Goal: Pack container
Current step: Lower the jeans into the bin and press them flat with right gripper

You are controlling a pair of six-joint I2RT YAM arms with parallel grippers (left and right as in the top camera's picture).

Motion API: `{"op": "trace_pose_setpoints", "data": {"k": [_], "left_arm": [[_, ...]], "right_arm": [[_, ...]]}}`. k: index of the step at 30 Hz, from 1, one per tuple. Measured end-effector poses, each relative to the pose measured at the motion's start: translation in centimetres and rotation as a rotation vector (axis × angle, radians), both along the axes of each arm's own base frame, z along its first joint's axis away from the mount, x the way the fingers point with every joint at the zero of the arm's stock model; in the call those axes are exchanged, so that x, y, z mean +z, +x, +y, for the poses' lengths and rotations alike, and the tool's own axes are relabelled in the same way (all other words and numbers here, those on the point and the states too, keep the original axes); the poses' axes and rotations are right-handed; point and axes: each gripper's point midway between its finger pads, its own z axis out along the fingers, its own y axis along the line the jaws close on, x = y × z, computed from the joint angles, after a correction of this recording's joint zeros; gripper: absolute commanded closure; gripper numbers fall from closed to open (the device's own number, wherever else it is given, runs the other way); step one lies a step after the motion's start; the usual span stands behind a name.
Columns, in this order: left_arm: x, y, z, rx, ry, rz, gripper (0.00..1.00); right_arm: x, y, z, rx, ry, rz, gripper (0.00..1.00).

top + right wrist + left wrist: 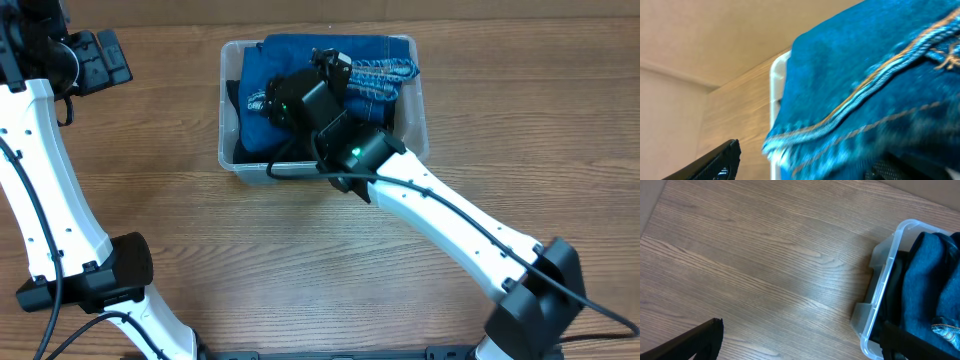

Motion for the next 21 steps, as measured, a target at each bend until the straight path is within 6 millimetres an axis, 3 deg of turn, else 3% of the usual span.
{"op": "trace_pose_setpoints", "data": {"k": [2,4,9,12,13,16,21], "left_arm": [[0.0,0.0,0.0,0.0,0.0,0.0,0.0],[0.0,0.0,0.0,-0.001,0.0,0.0,0.0],[0.0,0.0,0.0,-0.001,0.0,0.0,0.0],[0.0,0.0,0.0,0.0,0.0,0.0,0.0],[0.0,0.0,0.0,0.0,0.0,0.0,0.0],[0.0,0.0,0.0,-0.001,0.0,0.0,0.0],[0.0,0.0,0.0,0.0,0.0,0.0,0.0]], "right_arm": [[1.3,-1.0,0.1,0.015,0.011,-0.01,0.21],[3.8,-2.3,0.0,0.039,0.04,-0.036,0.21],[8.3,-4.4,-1.8,0.081,0.018,-0.098,0.25],[7.8,-4.9,-2.7,0.115,-0.081,-0.103,0.46],[7.0,-5.0,-3.2,0.124,-0.131,-0.09,0.63],[5.8,-4.2,-4.2,0.135,-0.225,-0.087,0.96],[2.9,-1.0,-4.8,0.125,-0.312,-0.081,0.96]]}}
